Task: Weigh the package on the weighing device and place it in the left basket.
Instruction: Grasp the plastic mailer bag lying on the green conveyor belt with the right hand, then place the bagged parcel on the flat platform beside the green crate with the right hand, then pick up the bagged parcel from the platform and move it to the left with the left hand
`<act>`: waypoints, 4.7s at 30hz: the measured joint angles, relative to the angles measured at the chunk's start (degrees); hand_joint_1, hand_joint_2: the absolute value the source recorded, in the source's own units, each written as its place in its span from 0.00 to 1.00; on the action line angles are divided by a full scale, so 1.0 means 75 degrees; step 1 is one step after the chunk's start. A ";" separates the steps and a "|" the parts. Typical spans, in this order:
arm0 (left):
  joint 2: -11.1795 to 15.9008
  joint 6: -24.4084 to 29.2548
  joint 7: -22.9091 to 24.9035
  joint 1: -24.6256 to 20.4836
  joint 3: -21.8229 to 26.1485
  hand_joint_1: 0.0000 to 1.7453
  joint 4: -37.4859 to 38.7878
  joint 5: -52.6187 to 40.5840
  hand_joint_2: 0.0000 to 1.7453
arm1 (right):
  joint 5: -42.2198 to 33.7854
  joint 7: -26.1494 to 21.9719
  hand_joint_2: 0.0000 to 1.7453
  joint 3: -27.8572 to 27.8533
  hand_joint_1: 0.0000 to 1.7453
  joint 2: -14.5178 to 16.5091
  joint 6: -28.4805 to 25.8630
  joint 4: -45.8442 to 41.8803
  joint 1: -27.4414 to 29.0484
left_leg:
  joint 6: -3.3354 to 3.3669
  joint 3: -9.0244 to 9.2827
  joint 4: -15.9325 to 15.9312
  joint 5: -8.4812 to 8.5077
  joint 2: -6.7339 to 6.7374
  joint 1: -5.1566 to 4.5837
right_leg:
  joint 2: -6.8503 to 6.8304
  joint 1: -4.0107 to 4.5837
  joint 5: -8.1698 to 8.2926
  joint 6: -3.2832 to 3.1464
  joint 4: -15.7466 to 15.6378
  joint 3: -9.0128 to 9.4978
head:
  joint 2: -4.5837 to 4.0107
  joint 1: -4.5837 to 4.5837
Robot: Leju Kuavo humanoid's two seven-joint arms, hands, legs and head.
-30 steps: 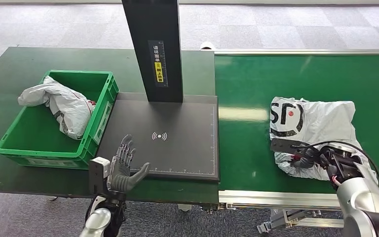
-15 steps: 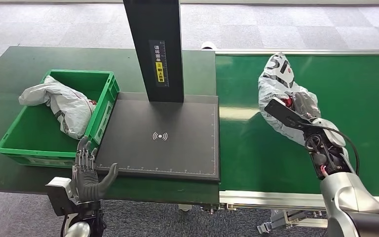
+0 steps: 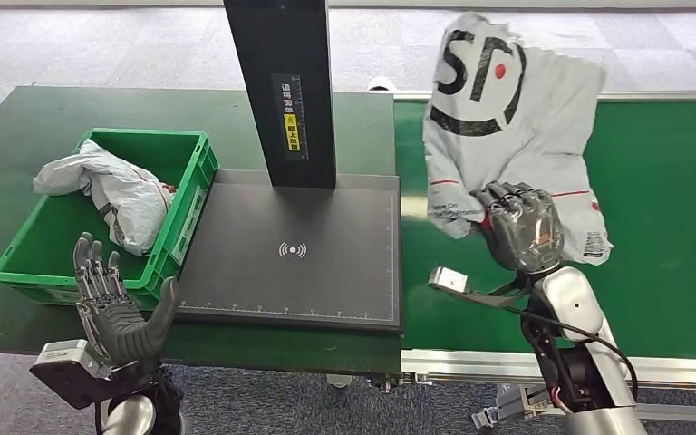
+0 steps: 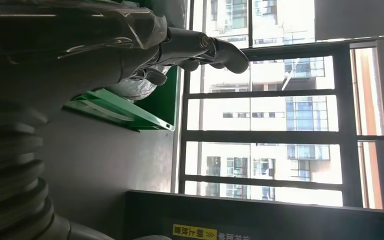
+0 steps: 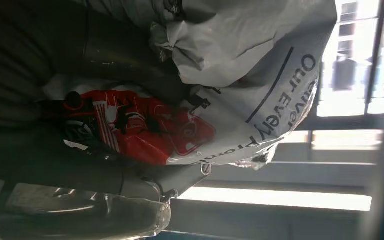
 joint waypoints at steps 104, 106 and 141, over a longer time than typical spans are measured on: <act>0.0281 -0.1660 0.4778 -0.2333 -0.1948 0.61 0.4188 -0.7459 1.00 | -0.8662 -0.0866 1.00 -0.2139 0.00 0.1245 0.5726 -0.0127 0.2076 | 0.0002 0.0004 0.0003 -0.0002 -0.0002 -0.0007 | -0.0005 -0.0006 -0.0002 0.0001 -0.0005 0.0008 | 0.0000 0.0000; 0.0262 -0.1808 0.4788 -0.2360 -0.1943 1.00 0.4243 -0.7503 1.00 | -0.8630 -0.0866 1.00 -0.2139 0.00 0.1258 0.5724 -0.0127 0.2101 | 0.0003 0.0007 0.0002 -0.0002 -0.0003 -0.0007 | -0.0006 -0.0006 -0.0002 0.0001 -0.0005 0.0012 | 0.0000 0.0000; 0.0050 0.1230 0.1197 -0.1621 -0.1508 1.00 0.2639 -0.4935 1.00 | -0.8775 -0.0652 1.00 -0.2579 0.00 0.1426 0.5652 -0.0940 0.2975 | 0.0004 0.0003 0.0003 -0.0005 -0.0001 -0.0007 | -0.0003 -0.0006 -0.0004 0.0001 -0.0005 0.0004 | 0.0000 0.0001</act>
